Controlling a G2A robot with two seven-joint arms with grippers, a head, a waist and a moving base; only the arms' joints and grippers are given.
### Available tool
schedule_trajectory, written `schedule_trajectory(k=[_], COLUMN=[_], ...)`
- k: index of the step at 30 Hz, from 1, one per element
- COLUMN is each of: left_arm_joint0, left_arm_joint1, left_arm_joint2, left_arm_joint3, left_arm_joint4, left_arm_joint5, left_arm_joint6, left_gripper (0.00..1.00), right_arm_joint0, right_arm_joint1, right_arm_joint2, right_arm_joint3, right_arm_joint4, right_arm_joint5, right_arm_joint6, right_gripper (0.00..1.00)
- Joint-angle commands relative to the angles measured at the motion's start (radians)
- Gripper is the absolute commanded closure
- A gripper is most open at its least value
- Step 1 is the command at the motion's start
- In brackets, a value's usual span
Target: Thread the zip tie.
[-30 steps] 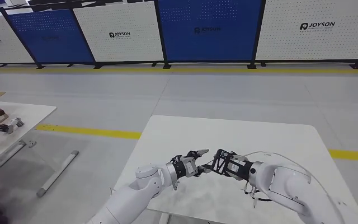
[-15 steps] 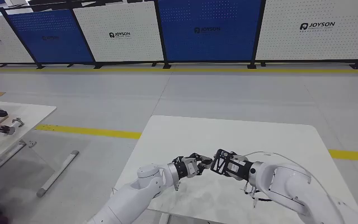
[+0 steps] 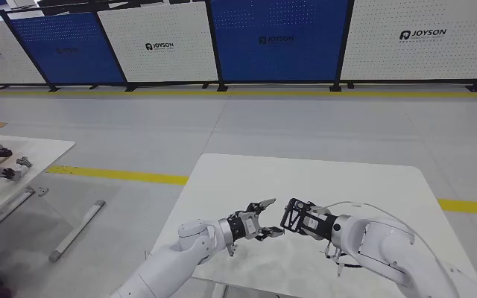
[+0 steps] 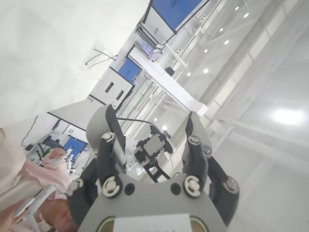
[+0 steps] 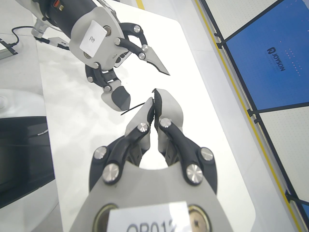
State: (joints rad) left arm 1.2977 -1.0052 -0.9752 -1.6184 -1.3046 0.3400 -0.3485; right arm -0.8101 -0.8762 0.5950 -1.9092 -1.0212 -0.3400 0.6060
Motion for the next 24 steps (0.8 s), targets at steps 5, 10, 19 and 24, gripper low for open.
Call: schedule_trajectory(k=[5,10,19,24], left_arm_joint0=[-0.033,-0.095,-0.101,-0.095], left_arm_joint1=[0.031,0.056,0.064,0.061], left_arm_joint2=[0.062,0.132,0.097,0.094], left_arm_joint3=[-0.004,0.009,0.011,0.011], left_arm_joint4=[-0.073,-0.172,-0.129,-0.166], left_arm_joint5=[0.000,0.000,-0.054,-0.020], left_arm_joint6=[-0.008,-0.008,0.134,0.100], left_gripper=[0.55,0.65,0.00,0.00], right_arm_joint0=[0.000,0.000,0.000,-0.016], right_arm_joint1=[0.000,0.000,0.000,-0.004], right_arm_joint2=[0.000,0.000,0.000,0.001], right_arm_joint3=[0.000,0.000,0.000,-0.011], right_arm_joint4=[0.000,0.000,0.000,-0.066], right_arm_joint5=[0.000,0.000,0.000,0.000], right_arm_joint6=[0.000,0.000,0.000,0.016], right_gripper=[1.00,1.00,1.00,1.00])
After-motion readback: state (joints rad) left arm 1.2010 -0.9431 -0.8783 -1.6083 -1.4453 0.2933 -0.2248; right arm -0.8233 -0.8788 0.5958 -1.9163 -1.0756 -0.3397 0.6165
